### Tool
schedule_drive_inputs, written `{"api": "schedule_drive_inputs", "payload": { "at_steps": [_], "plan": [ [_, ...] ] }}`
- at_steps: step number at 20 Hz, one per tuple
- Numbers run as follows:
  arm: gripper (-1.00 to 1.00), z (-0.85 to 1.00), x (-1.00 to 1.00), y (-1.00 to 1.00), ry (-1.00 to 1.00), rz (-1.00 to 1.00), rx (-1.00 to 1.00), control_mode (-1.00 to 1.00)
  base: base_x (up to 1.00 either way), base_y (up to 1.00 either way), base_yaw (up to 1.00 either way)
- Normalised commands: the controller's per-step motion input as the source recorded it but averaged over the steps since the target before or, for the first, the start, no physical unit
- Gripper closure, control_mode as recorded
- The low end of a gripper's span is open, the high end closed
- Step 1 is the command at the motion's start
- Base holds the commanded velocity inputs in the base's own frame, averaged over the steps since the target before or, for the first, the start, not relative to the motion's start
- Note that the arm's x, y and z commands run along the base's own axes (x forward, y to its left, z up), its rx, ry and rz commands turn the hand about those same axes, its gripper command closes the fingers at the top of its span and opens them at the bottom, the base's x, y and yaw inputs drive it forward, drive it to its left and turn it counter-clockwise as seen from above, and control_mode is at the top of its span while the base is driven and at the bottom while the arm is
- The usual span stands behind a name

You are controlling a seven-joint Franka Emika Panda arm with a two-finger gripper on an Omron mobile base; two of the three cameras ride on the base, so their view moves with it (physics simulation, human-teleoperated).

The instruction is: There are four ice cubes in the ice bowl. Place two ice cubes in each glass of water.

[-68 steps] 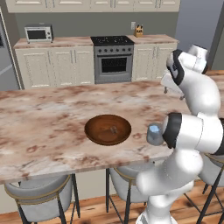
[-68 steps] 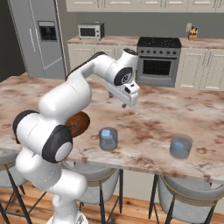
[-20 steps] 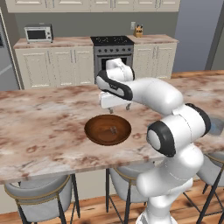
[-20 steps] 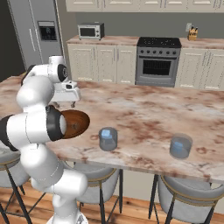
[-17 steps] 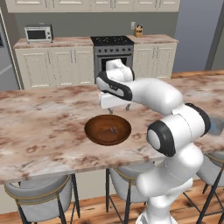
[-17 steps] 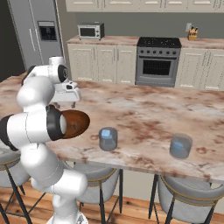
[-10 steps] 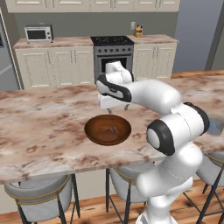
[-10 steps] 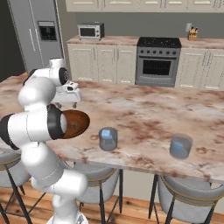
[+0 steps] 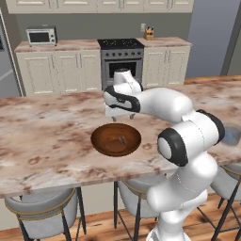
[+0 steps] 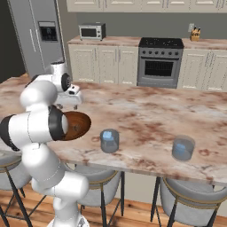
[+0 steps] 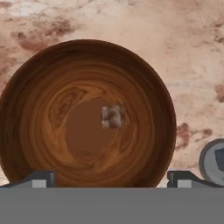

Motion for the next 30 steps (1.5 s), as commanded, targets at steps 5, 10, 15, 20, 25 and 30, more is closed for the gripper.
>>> {"api": "schedule_drive_inputs", "payload": {
  "at_steps": [5,10,15,20,25,30],
  "plan": [
    [-1.00,-0.20,0.29,0.05,-0.06,0.00,0.02,-1.00,0.00,0.00,0.00],
    [-1.00,-0.18,0.22,0.00,-0.03,0.00,0.00,-1.00,0.00,0.00,0.00],
    [-1.00,-0.13,0.11,0.00,0.00,0.00,0.00,-1.00,0.00,0.00,0.00],
    [-1.00,-0.09,0.01,0.00,0.00,0.00,0.00,-1.00,0.00,0.00,0.00],
    [-1.00,-0.08,0.05,0.00,0.00,0.00,0.00,-1.00,0.00,0.00,0.00],
    [-1.00,-0.13,0.13,0.00,0.00,0.00,0.00,-1.00,0.00,0.00,0.00]
  ]
}}
